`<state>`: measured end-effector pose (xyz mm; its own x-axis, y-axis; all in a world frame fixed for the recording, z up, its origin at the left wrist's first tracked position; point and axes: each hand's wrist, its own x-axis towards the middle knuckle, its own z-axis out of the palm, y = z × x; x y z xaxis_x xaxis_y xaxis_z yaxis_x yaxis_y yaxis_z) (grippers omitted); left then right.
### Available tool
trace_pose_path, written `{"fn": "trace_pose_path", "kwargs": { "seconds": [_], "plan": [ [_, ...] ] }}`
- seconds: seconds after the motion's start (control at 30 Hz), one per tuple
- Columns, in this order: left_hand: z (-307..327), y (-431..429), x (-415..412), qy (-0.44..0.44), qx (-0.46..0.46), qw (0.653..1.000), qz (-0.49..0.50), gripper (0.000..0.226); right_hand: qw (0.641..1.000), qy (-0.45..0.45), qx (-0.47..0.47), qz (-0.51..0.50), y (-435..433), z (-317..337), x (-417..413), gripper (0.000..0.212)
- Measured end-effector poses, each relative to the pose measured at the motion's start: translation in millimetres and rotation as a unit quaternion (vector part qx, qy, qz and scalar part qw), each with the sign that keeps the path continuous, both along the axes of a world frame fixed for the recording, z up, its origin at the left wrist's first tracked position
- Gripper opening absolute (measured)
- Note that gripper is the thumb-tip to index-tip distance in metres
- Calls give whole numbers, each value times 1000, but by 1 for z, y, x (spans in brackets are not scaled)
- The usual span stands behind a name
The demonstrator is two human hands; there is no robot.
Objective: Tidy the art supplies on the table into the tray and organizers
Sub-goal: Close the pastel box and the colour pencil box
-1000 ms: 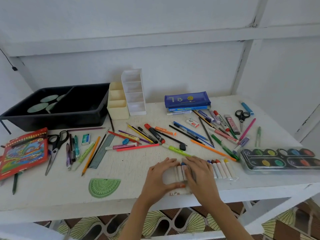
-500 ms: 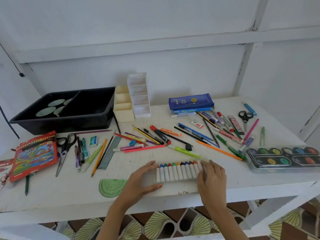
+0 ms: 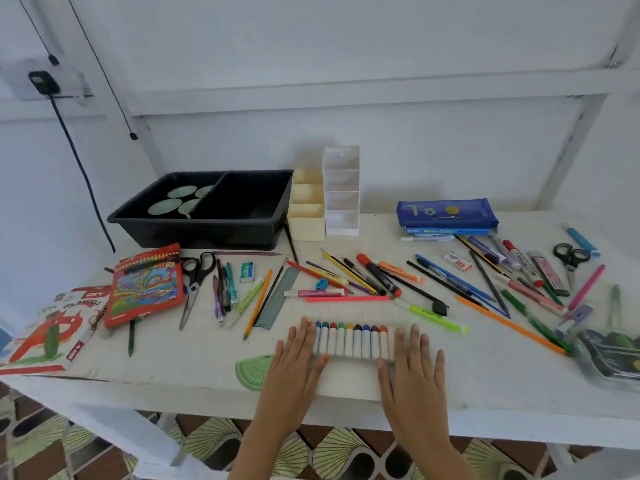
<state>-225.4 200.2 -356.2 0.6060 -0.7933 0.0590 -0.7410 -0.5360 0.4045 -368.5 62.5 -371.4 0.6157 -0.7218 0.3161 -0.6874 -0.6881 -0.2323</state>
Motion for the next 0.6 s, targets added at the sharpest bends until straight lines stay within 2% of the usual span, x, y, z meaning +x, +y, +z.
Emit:
{"fn": "trace_pose_path", "kwargs": {
  "seconds": [0.17,0.43,0.5,0.6],
  "plan": [
    [-1,3,10,-14,2,1000,3,74,1000,12,3,-1,7,-1,9,66],
    [0,4,28,-21,-6,998,-58,67,999,44,21,-11,6,-1,10,66],
    [2,5,27,-28,-27,998,-55,66,999,19,26,0,6,2,10,62],
    [5,9,22,-7,-108,994,-21,66,995,-90,40,24,10,9,15,55]
  ]
}}
